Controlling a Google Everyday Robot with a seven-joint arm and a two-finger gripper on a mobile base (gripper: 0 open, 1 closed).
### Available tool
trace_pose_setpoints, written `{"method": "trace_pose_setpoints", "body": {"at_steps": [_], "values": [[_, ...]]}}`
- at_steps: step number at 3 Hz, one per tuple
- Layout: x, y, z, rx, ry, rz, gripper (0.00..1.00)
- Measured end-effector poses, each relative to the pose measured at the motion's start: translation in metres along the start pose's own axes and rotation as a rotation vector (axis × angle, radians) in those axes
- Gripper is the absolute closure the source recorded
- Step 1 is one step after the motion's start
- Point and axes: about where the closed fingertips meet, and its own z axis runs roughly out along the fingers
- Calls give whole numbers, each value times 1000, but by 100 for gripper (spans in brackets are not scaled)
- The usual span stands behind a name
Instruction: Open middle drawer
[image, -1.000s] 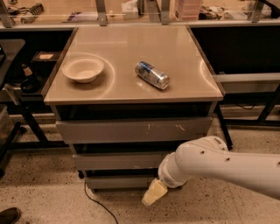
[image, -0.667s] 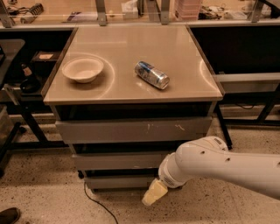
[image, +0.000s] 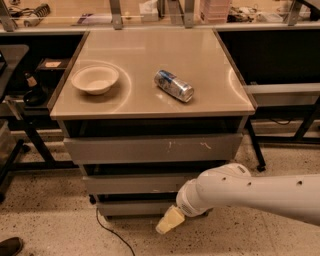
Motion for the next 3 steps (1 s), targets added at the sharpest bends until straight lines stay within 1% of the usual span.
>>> {"method": "trace_pose_setpoints", "body": {"at_steps": [1,2,3], "values": [[-8,-13,19,11,-33,21,0],[-12,-24,35,18,-51,34,0],[-20,-37,50,24,-69,35,0]]}}
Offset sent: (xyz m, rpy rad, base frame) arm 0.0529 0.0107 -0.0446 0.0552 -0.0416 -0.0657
